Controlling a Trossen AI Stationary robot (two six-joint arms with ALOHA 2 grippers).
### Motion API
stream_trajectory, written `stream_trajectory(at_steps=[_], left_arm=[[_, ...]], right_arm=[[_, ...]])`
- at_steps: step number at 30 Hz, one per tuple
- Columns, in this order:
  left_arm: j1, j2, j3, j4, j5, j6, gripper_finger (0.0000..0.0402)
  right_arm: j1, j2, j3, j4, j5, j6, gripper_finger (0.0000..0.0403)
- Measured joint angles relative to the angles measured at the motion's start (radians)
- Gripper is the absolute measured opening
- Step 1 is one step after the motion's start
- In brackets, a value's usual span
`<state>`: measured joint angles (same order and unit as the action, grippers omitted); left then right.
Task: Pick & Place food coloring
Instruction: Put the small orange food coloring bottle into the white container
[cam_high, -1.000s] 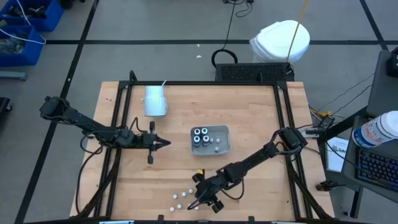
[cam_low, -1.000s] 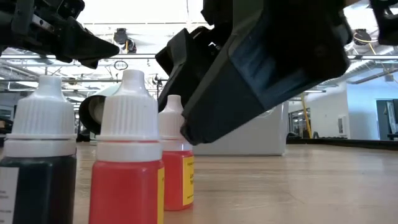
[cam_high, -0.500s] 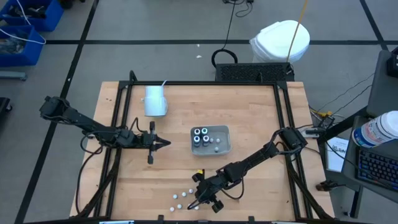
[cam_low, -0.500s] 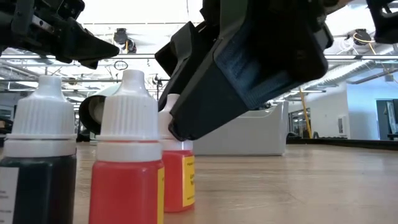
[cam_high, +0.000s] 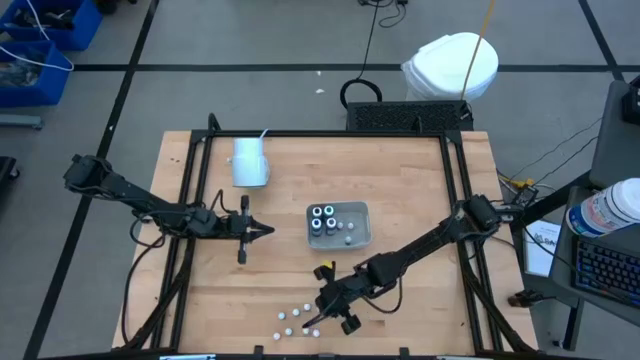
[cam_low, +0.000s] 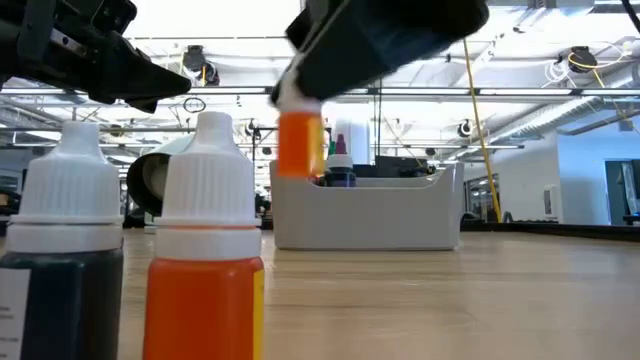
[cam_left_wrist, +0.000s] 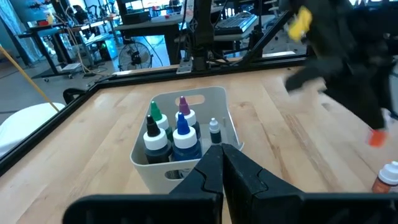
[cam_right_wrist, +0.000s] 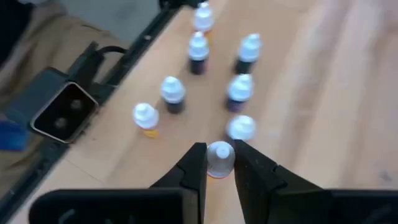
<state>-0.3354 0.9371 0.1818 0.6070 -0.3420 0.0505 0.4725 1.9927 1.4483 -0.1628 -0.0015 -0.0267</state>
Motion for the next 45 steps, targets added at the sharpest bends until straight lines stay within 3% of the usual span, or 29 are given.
stream_trajectory(at_steps=[6,14,23,29,45], left_arm=[[0.0,0.0,0.0,-0.005,0.0,0.0,0.0008],[0.0,0.0,0.0,-0.007,0.0,0.0,0.0008],[0.0,0.0,0.0,-0.007,0.0,0.0,0.0008],[0.0,0.0,0.0,-0.006,0.0,0.0,0.0008],[0.0,0.0,0.0,-0.006,0.0,-0.004,0.0008]], right_arm=[[-0.001,-0.131,-0.038,-0.034,0.026,-0.085,0.0051],[-0.033,-0.391,-0.274,0.15,0.038,-0.086,0.0049],[-0.094,-0.625,-0.494,0.189,0.41,0.058,0.0049],[-0.146,-0.661,-0.59,0.199,0.424,0.097,0.0048],[-0.212,-0.647,-0.599,0.177,0.447,0.146,0.0049]])
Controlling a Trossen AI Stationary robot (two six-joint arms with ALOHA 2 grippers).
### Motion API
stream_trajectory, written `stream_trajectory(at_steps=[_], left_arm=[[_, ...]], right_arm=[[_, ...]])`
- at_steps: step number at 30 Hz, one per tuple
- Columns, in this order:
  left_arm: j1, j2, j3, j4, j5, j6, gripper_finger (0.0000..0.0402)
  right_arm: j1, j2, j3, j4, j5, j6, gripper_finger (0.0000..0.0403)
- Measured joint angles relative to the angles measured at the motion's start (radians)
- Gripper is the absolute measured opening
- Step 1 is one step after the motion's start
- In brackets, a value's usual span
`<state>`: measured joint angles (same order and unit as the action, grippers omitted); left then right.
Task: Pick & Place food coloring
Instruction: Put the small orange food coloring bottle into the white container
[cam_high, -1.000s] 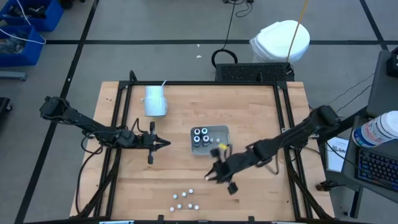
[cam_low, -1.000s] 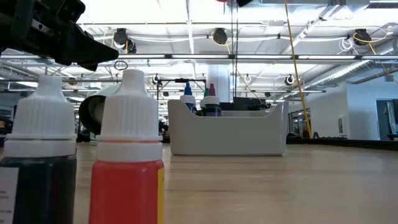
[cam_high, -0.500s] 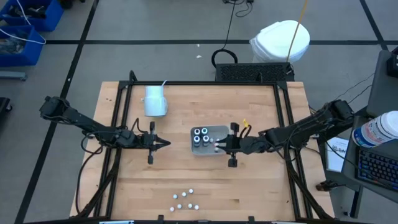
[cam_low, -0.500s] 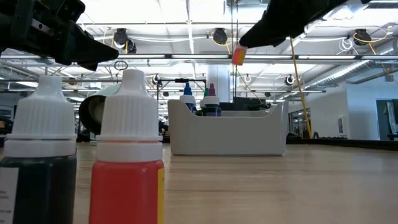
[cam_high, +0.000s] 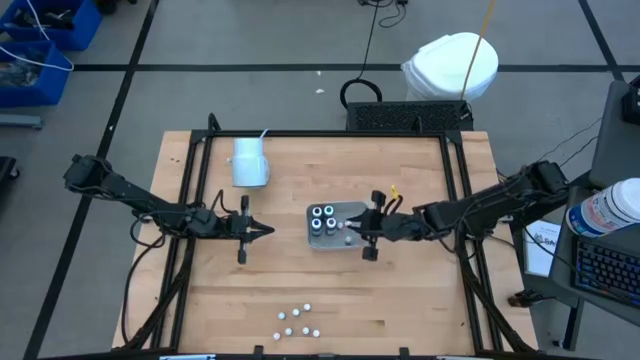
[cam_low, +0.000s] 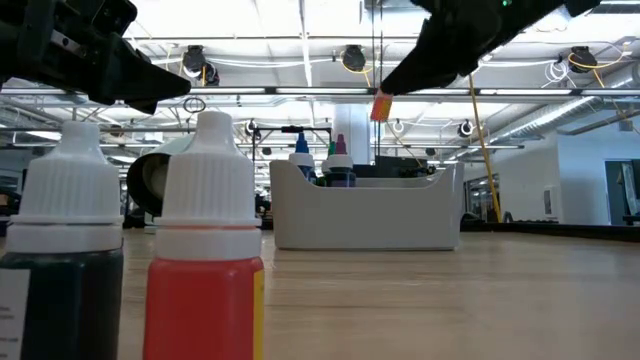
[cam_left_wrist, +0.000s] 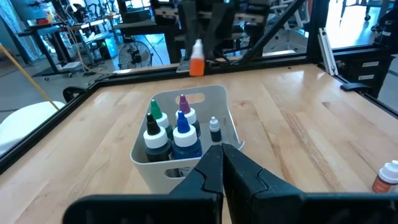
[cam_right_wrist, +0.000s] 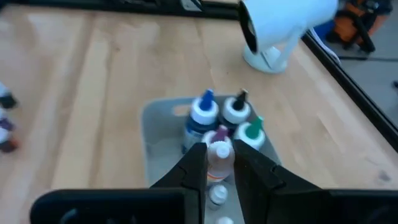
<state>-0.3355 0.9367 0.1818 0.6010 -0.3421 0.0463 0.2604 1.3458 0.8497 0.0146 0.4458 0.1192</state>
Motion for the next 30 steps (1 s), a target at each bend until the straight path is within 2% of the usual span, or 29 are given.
stream_trajectory(at_steps=[11,30], left_arm=[[0.0,0.0,0.0,-0.005,0.0,0.0,0.0008],[0.0,0.0,0.0,-0.024,-0.001,0.001,0.0008]], right_arm=[[-0.103,0.093,0.001,-0.016,-0.003,0.052,0.0049],[-0.158,0.24,0.001,0.023,-0.005,0.084,0.0049]])
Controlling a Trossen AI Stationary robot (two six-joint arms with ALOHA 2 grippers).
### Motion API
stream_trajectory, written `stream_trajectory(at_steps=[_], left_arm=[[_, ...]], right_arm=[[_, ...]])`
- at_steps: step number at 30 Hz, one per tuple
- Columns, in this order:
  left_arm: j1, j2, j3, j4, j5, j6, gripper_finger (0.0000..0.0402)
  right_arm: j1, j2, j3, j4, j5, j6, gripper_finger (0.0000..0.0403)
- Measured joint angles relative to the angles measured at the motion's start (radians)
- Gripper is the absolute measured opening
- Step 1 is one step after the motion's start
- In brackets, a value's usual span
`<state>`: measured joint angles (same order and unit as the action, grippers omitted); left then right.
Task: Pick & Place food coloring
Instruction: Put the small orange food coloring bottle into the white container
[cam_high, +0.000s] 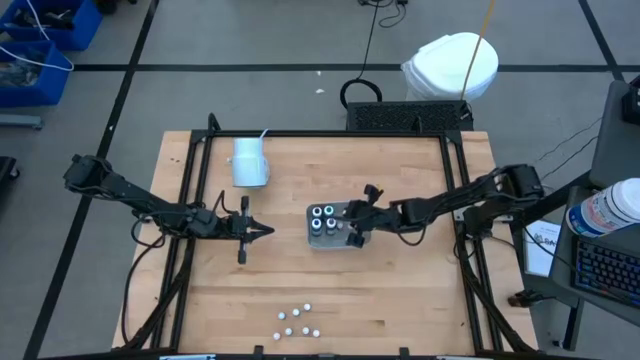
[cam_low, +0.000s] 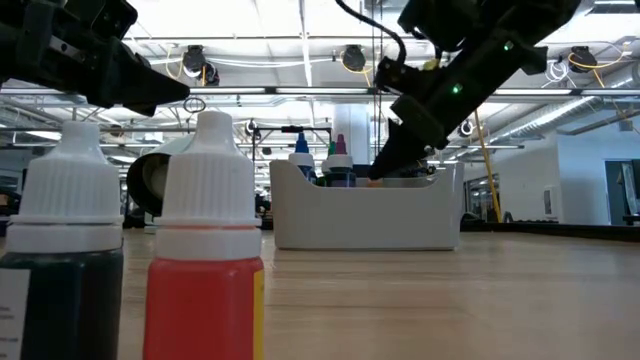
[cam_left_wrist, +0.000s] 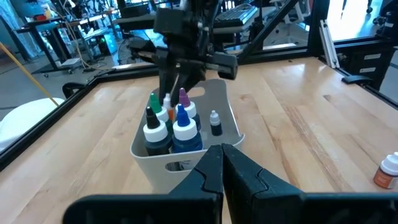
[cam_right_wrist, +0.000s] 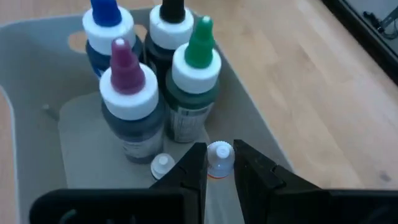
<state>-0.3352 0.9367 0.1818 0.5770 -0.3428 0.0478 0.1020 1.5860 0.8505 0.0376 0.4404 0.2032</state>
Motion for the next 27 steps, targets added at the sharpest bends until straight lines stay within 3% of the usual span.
stream_trajectory(at_steps=[12,17,27], left_arm=[[0.0,0.0,0.0,0.0,0.0,0.0,0.0008],[0.0,0.0,0.0,-0.001,0.0,0.0,0.0008],[0.0,0.0,0.0,0.0,0.0,0.0,0.0008]], right_arm=[[-0.019,0.098,0.0,0.032,0.0,0.024,0.0049],[-0.021,0.099,0.0,0.043,-0.05,0.035,0.005],[-0.02,0.098,0.0,0.04,-0.054,0.055,0.005]])
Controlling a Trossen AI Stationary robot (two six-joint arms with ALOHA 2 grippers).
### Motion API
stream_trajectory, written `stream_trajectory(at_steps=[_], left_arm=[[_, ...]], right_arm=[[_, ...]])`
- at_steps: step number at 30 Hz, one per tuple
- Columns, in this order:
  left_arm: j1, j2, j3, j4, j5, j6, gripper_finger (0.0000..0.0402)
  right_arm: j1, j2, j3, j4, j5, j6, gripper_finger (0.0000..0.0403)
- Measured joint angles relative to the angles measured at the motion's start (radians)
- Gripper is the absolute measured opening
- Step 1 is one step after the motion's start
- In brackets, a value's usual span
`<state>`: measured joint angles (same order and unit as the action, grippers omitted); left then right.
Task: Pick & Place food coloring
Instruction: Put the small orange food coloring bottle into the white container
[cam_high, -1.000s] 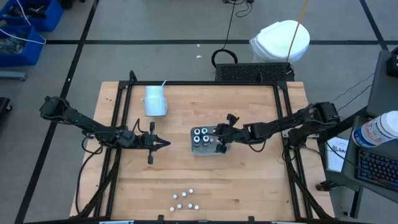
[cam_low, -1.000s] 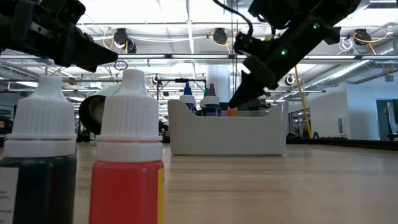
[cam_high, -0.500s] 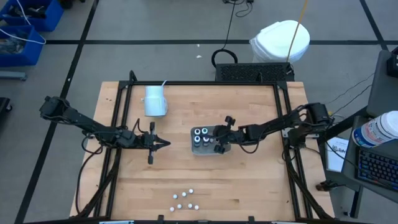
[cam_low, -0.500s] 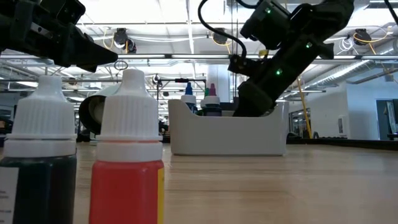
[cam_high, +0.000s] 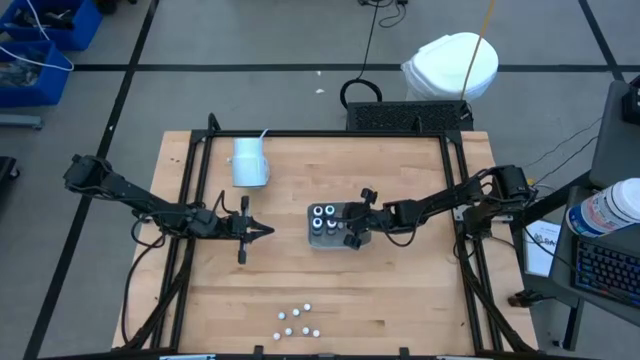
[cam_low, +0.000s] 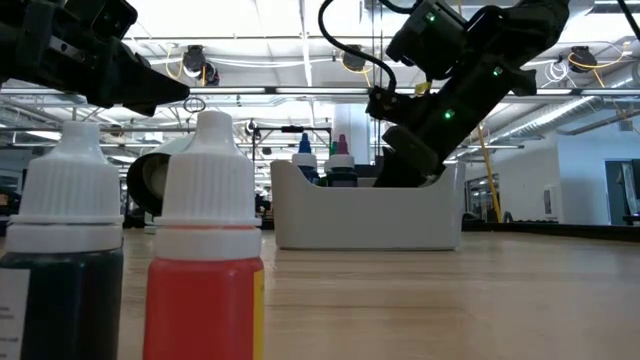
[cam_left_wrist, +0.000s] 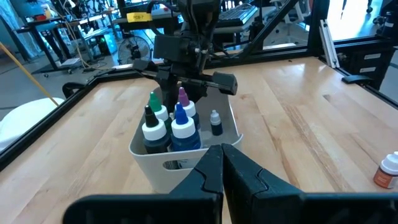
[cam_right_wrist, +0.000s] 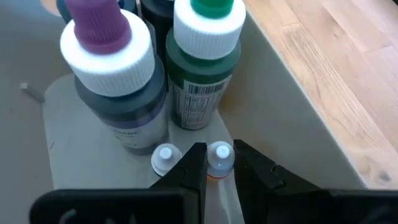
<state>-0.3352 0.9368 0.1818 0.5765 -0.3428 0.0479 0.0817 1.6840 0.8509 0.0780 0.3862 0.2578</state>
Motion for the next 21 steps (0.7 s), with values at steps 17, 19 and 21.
stream_trajectory(at_steps=[17,19,21], left_arm=[[0.0,0.0,0.0,0.0,0.0,-0.001,0.0008],[0.0,0.0,0.0,0.0,0.0,-0.001,0.0008],[0.0,0.0,0.0,0.0,0.0,-0.001,0.0008]], right_arm=[[-0.023,0.0,0.0,-0.001,-0.078,0.002,0.005],[-0.023,0.0,0.0,0.0,-0.078,0.006,0.005],[-0.023,0.0,0.0,0.0,-0.077,0.01,0.005]])
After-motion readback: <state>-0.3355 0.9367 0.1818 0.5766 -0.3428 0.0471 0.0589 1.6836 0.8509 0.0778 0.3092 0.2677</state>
